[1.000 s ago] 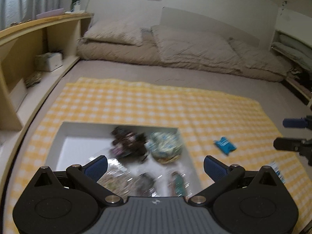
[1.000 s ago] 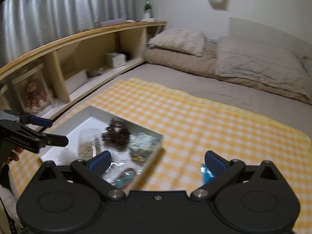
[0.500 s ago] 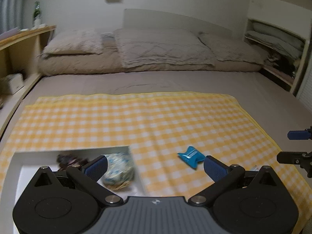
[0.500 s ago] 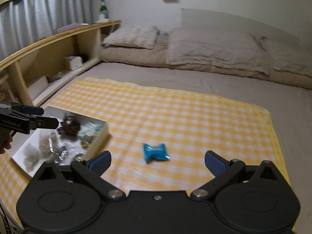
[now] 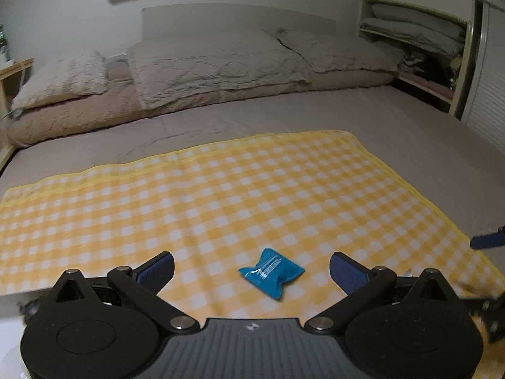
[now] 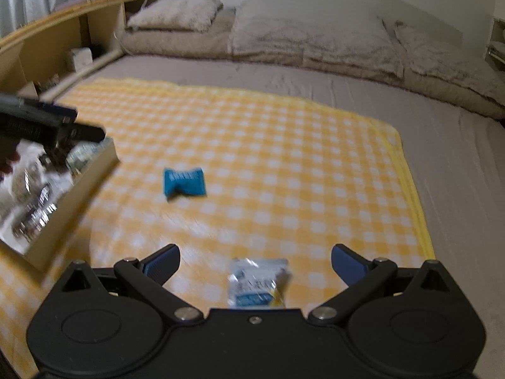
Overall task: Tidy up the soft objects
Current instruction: 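Reach the left tool to the blue packet while the right tool reaches the white-and-blue sachet, then grasp the blue packet with the left tool while the right tool grasps the white-and-blue sachet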
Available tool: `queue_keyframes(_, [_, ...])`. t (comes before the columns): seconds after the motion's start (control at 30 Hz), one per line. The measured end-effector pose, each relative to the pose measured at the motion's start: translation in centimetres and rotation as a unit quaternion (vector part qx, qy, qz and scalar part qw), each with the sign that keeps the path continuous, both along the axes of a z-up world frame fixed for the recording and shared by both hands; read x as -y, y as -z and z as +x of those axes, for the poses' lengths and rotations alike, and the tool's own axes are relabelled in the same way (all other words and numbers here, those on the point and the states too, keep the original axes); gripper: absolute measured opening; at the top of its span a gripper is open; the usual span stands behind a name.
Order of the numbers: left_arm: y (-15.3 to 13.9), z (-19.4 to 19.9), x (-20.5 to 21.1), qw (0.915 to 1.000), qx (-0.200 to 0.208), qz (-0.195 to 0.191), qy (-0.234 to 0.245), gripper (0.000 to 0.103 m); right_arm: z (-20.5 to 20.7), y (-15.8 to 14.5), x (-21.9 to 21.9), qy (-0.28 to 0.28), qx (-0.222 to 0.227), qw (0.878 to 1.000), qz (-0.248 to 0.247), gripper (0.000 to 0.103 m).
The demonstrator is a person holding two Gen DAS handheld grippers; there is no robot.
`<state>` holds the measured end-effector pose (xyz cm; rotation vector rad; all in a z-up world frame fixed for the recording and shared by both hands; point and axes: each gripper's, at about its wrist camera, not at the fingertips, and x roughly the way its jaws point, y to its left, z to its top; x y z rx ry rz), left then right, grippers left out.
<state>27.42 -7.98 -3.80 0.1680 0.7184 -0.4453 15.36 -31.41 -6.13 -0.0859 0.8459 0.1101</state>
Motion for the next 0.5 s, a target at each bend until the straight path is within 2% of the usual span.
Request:
queue_keyframes(0.23, [2.7, 3.1, 3.2, 0.9996, -0.015, -0.002, 0.025, 0.103, 0.9, 4.3, -0.2, -0.023, -0.050, 0.997, -0.047, 0.103])
queue_keyframes(0.5, [5.7, 6.1, 5.7, 0.9981, -0.024, 0.003, 0.057, 0.103, 1.0, 8.1, -0.5, -0.066, -0.097, 0.990, -0.074, 0.103])
